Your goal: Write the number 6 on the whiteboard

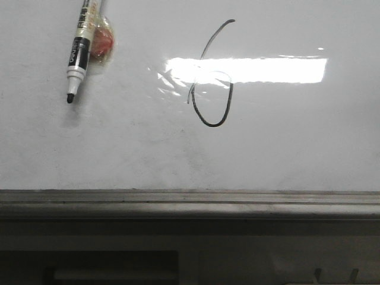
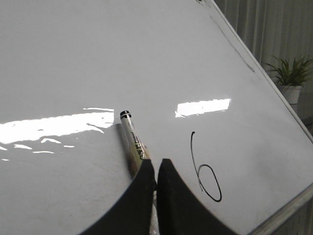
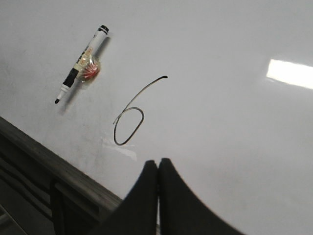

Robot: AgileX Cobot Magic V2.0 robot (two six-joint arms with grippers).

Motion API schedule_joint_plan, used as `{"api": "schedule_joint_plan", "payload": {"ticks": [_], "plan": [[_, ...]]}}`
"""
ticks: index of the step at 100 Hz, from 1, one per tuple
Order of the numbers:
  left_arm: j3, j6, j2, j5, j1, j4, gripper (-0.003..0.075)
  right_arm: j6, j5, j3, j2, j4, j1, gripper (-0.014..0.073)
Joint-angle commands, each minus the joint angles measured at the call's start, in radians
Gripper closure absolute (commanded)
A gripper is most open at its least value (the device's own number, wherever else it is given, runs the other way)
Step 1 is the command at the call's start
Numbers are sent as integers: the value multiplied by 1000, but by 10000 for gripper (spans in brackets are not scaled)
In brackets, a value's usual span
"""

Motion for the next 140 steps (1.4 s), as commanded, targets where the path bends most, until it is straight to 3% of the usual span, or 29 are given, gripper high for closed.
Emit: {"api": "schedule_joint_plan", "payload": {"ticks": [1, 19, 101, 110, 117, 128, 140], "plan": [[-24, 1, 6, -43, -1, -11, 741, -9, -62, -24, 13, 45, -8, 646], [-24, 1, 6, -81, -1, -73, 741, -9, -89, -24, 13, 45, -8, 647], [-22, 1, 6, -80, -1, -56, 741, -9, -89, -24, 13, 45, -8, 647], [-22, -21, 6, -40, 3, 107, 740, -9, -89, -24, 13, 45, -8, 647], [-22, -116, 8, 14, 30, 297, 741, -9, -89, -24, 13, 45, -8, 647], [-7, -452, 25, 35, 114, 609, 741, -9, -89, -24, 13, 45, -8, 647], [23, -790, 36, 32, 290, 865, 740, -9, -89, -24, 13, 45, -8, 647]]}}
